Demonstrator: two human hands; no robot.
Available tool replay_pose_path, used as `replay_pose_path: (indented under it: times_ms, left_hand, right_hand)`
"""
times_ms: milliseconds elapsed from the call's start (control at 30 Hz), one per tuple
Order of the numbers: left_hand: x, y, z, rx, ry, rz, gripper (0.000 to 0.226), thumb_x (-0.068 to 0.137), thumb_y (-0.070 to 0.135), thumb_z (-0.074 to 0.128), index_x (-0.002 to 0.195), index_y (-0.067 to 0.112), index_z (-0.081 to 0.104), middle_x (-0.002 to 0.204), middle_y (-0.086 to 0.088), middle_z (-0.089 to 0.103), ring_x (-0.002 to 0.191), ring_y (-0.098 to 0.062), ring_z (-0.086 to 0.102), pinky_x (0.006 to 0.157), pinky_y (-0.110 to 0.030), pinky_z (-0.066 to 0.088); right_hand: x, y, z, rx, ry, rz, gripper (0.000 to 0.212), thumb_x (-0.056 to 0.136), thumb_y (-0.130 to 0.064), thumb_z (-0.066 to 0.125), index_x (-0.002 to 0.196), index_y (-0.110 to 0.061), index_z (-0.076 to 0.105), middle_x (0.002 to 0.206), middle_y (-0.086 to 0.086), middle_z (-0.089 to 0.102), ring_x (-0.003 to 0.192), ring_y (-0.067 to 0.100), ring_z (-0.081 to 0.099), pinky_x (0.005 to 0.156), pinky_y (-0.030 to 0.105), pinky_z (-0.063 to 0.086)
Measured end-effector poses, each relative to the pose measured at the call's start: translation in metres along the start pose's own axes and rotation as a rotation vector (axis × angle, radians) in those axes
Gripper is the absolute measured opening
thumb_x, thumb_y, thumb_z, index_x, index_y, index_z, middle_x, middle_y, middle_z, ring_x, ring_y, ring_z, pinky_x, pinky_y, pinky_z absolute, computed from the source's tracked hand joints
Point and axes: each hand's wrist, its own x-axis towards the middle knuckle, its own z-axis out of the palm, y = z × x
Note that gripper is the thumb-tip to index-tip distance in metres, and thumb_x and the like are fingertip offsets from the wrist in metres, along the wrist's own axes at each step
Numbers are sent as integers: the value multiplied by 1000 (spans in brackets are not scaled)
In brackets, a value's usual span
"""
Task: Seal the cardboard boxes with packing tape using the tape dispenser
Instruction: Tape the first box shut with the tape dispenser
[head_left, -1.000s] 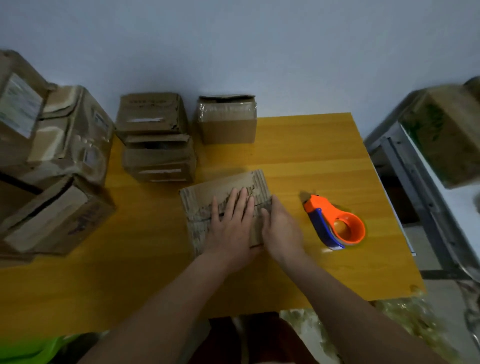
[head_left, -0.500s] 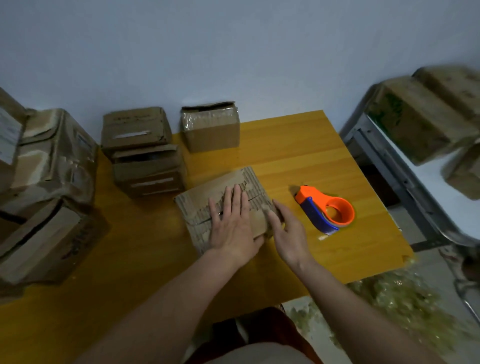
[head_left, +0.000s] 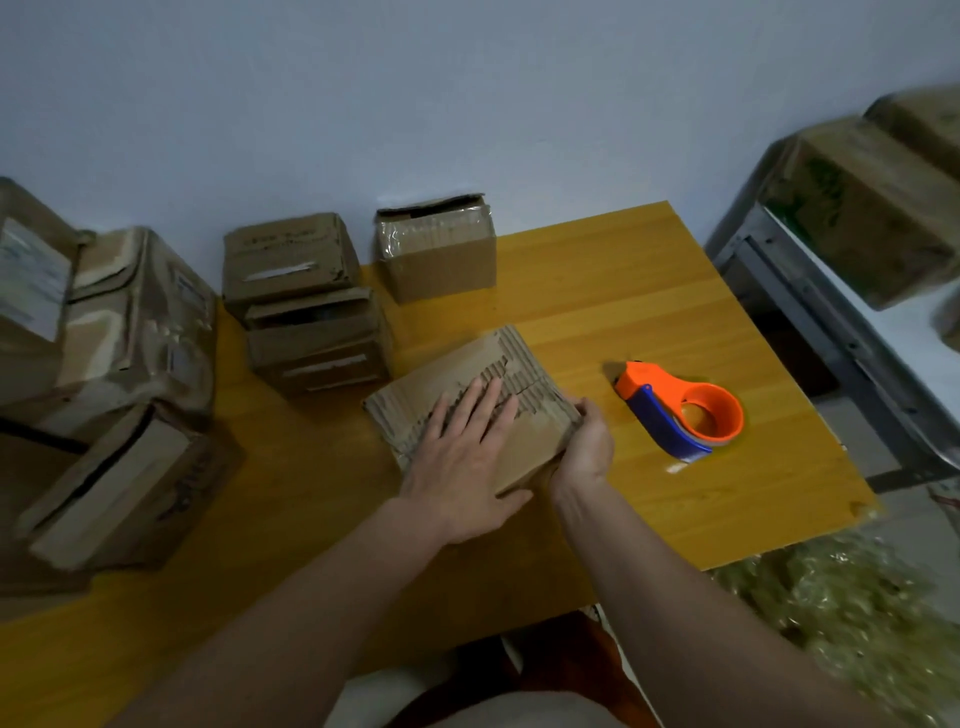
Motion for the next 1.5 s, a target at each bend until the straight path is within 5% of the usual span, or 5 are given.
replay_pose_path:
  times_ms: [300,633,867,1267,1500]
  left_hand:
    - [-20,-4,-7,-395,547,-496,71,93,48,40,152,14,19,161,-8,11,147,-24,8,118,-45,6]
    - [-14,-27,1,-1598,289,-891,57,100,51,35,151,46,9,151,5,34,129,-20,43,99,-36,41]
    - [-6,-50,-4,-1348,124,-798,68,97,58,30,152,38,-5,162,6,-1,148,-24,8,116,-51,13]
    - [7,-62,-14,-1223,244,-734,68,101,37,39,151,44,-7,161,6,0,145,-23,10,113,-48,18]
    - [-29,-19,-28,-1196,151,-986,37,100,24,47,136,14,48,125,-5,56,110,-23,54,88,-44,51]
  right_hand:
    - [6,-12,-30,-603,-76,-293,51,100,-50,27,110,-12,60,106,4,58,102,18,52,92,32,39]
    - [2,-25,-28,-1349,-318,-677,33,101,-28,41,121,-9,58,115,15,65,110,35,57,82,38,44]
    - [10,-56,23,-1351,-448,-583,77,94,-42,53,151,-11,12,156,9,21,143,25,23,115,36,21]
    - [20,-58,39,-1307,-569,-615,60,97,-25,50,149,-17,20,147,7,22,137,23,24,111,29,20]
    - [2,-62,3,-1270,-483,-285,44,95,-26,53,135,-9,45,130,10,56,116,22,52,90,30,41]
